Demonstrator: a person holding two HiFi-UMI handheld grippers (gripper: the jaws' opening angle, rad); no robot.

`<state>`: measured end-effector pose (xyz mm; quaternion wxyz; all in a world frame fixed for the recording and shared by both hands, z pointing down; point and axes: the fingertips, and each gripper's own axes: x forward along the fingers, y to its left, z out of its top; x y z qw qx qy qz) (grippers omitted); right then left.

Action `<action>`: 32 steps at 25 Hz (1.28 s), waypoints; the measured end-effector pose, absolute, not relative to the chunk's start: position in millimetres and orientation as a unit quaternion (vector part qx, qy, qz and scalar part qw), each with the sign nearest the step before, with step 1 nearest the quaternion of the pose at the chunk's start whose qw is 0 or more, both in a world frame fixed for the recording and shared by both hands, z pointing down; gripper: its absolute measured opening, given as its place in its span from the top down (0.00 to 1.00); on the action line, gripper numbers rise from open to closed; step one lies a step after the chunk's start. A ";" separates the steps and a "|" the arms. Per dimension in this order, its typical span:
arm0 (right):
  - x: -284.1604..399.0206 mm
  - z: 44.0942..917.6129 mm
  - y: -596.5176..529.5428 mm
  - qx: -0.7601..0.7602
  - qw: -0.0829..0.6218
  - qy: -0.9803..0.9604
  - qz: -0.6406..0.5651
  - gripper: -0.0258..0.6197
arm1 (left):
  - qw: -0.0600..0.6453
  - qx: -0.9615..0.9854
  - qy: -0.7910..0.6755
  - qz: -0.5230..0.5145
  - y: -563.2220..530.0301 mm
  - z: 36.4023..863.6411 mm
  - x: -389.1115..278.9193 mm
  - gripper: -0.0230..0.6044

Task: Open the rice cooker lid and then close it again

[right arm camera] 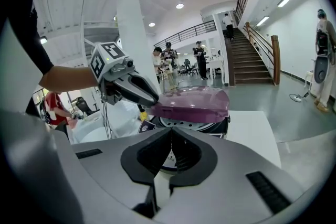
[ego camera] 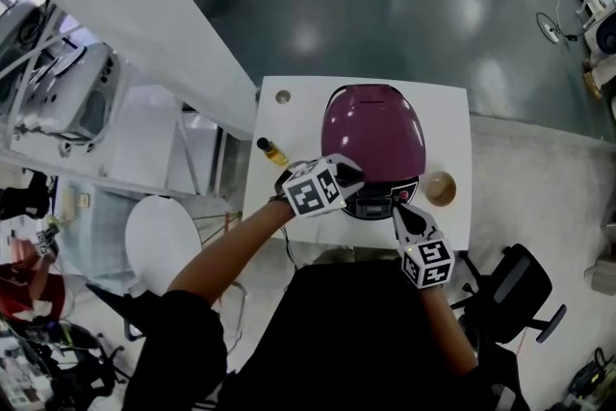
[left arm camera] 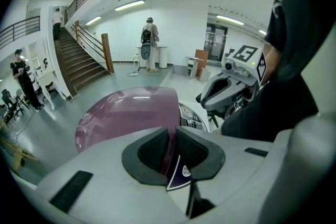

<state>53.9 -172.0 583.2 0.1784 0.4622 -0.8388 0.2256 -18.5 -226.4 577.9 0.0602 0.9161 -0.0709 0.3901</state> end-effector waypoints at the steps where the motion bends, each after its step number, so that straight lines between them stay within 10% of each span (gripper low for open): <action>1: 54.3 583.9 -172.9 0.462 0.179 -0.839 0.226 0.96 | 0.062 0.916 -0.070 0.389 -225.6 580.4 -18.0 0.89; 32: 78.3 603.5 -213.9 0.461 0.198 -0.828 0.248 0.96 | 0.150 0.880 -0.086 0.442 -219.1 627.6 -11.9 0.96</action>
